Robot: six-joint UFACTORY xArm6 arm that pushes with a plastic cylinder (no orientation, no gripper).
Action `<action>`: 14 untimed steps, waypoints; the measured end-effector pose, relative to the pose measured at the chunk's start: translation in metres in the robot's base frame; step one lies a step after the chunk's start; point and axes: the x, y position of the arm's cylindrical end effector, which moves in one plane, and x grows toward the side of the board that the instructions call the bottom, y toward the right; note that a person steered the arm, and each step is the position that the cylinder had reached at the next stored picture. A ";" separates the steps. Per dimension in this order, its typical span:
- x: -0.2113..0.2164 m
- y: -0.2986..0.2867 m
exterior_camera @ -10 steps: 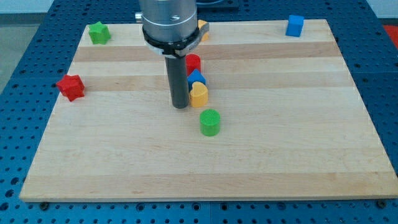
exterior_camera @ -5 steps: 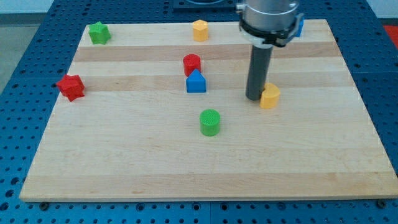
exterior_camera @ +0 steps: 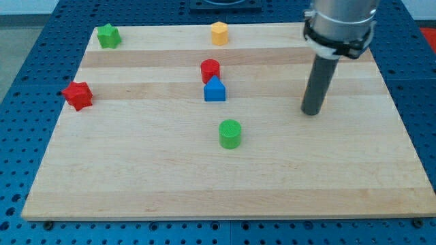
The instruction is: Bring the yellow heart to the center right of the board
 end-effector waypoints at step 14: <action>-0.050 0.018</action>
